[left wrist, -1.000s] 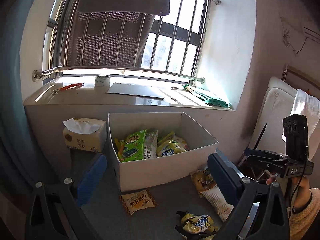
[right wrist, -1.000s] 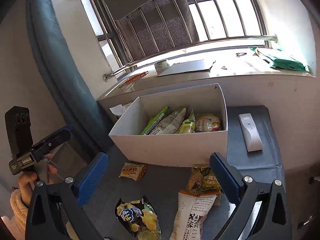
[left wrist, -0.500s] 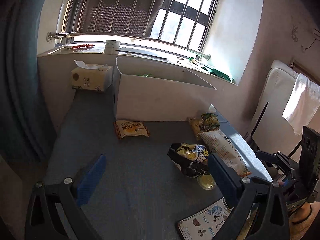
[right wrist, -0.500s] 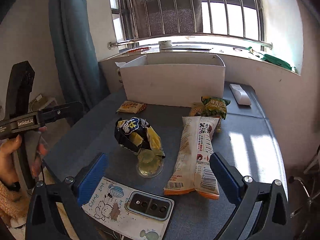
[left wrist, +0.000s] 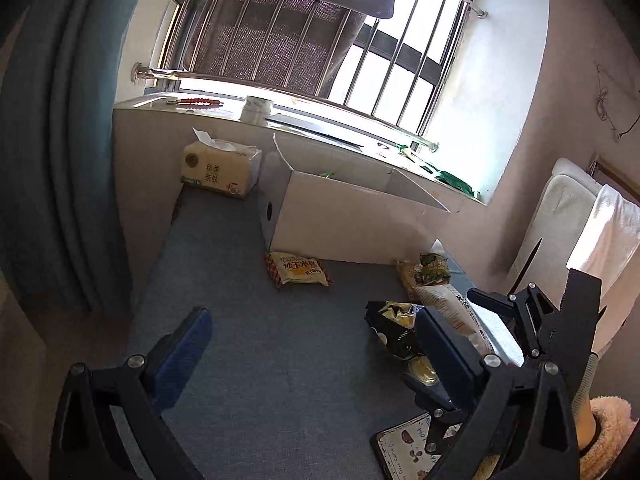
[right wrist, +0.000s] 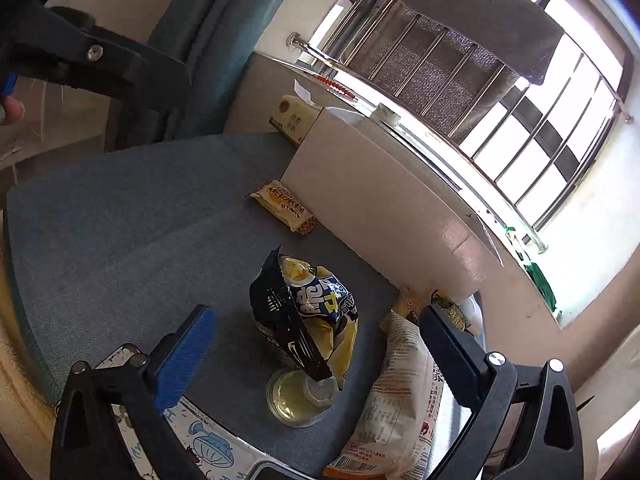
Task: Organize snacks
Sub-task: 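Grasp the blue-printed chips bag with the right tool while the left grasps the yellow corn cake pack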
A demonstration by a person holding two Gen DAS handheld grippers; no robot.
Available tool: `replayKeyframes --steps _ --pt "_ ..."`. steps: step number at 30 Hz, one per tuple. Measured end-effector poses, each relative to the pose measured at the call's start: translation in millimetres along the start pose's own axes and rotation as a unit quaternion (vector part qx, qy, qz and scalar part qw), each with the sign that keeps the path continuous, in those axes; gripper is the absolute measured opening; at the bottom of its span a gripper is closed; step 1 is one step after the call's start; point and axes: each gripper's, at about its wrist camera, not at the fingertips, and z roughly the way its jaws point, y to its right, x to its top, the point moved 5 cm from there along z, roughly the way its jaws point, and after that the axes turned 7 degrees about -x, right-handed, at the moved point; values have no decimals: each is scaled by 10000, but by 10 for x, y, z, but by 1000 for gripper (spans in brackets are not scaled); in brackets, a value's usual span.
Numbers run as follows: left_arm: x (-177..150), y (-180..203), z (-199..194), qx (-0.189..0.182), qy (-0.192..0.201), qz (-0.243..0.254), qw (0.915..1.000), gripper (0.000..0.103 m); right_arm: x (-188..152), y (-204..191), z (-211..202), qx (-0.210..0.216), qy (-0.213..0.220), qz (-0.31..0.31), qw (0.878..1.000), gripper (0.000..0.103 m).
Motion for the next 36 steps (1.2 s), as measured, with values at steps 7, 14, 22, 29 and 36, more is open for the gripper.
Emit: replayKeyframes --steps 7,14,22,29,36 --pt "-67 -247 -33 76 10 -355 9993 103 75 -154 335 -291 -304 -544 9976 103" --pt "-95 -270 45 113 -83 -372 9992 103 52 56 545 382 -761 417 9955 53" --pt "-24 -190 408 186 -445 -163 9987 103 -146 1190 417 2873 -420 4125 8635 48" --pt "140 18 1235 421 -1151 555 9909 103 -457 1557 110 2852 -60 4865 8258 48" --pt "216 -93 1981 890 -1812 524 9780 102 -666 1703 5 2735 29 5032 8198 48"
